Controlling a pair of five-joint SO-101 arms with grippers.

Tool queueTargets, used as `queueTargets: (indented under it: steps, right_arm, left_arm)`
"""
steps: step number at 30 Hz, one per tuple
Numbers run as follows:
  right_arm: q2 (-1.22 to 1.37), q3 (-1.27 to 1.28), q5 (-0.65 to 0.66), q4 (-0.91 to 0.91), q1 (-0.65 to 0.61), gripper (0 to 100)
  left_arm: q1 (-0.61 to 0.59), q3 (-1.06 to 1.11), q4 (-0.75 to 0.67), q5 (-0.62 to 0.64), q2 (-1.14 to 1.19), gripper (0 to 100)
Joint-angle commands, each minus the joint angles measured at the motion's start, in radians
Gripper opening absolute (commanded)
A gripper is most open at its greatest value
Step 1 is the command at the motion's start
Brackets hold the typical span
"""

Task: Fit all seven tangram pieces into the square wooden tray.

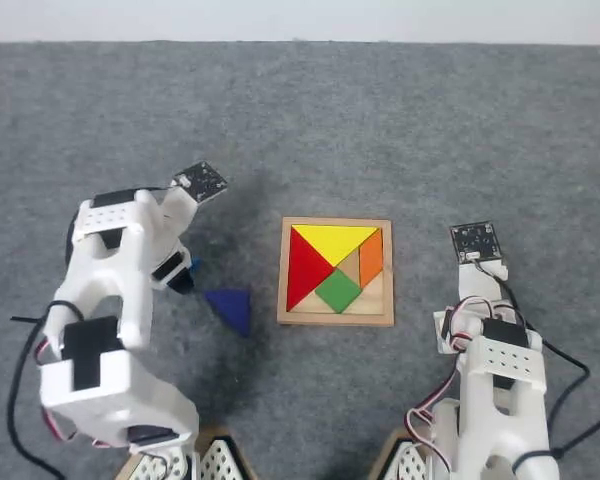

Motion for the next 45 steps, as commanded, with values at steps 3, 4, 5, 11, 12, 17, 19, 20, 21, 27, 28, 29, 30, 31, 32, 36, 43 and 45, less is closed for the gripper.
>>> queueTargets:
  steps: [3,4,5,11,12,17,19,20,21,27,28,29,30,31,32,36,43,45]
  right_arm:
    - [-0.03,-0.009,-0.002,-0.019,-0.007,2.4]
    - [-0.03,-0.009,-0.002,-0.019,-0.007,2.4]
    - [-0.03,-0.009,-0.002,-0.019,-0.007,2.4]
    - [-0.03,-0.009,-0.002,-0.019,-0.007,2.4]
    - [-0.03,-0.009,-0.002,-0.019,-0.007,2.4]
    - [-0.03,-0.009,-0.002,-0.019,-0.007,2.4]
    - [-0.03,-0.009,-0.002,-0.019,-0.007,2.4]
    - [-0.03,-0.009,-0.002,-0.019,-0.007,2.4]
    - [-0.03,-0.009,-0.002,-0.019,-0.007,2.4]
    - [-0.03,-0.009,-0.002,-0.019,-0.007,2.4]
    - [-0.03,-0.009,-0.002,-0.019,-0.007,2.4]
    - [-0.03,-0.009,-0.002,-0.019,-0.007,2.4]
    - [-0.03,-0.009,-0.002,-0.019,-0.007,2.4]
    - [-0.03,-0.009,-0.002,-0.019,-0.007,2.4]
    - [-0.03,-0.009,-0.002,-0.018,-0.007,2.4]
    - [-0.03,-0.009,-0.002,-0.018,-0.007,2.4]
    - [-0.03,-0.009,-0.002,-0.018,-0.007,2.4]
    - [-0.03,-0.009,-0.002,-0.018,-0.007,2.4]
  left_arm:
    - [-0.005,-0.168,0.08,-0.014,0.149,16]
    - [-0.002,-0.182,0.081,-0.012,0.155,15]
    - [-0.002,-0.197,0.083,-0.012,0.161,15]
    - [0.011,-0.278,0.107,-0.002,0.167,15]
    - [0.015,-0.292,0.12,0.009,0.167,15]
    - [0.04,-0.364,0.163,0.032,0.166,15]
    - [0.044,-0.386,0.167,0.038,0.164,15]
    - [0.046,-0.395,0.166,0.037,0.172,15]
    - [0.049,-0.4,0.161,0.035,0.176,15]
    - [0.071,-0.44,0.16,0.035,0.288,15]
    - [0.069,-0.467,0.16,0.038,0.316,15]
    - [0.066,-0.498,0.167,0.038,0.345,15]
    - [0.058,-0.527,0.17,0.04,0.37,15]
    - [0.054,-0.556,0.187,0.041,0.388,15]
    - [0.052,-0.591,0.21,0.044,0.411,15]
    - [0.058,-0.691,0.302,0.051,0.48,14]
    - [0.077,-0.699,0.371,0.052,0.494,1]
    - [0.077,-0.699,0.384,0.052,0.494,1]
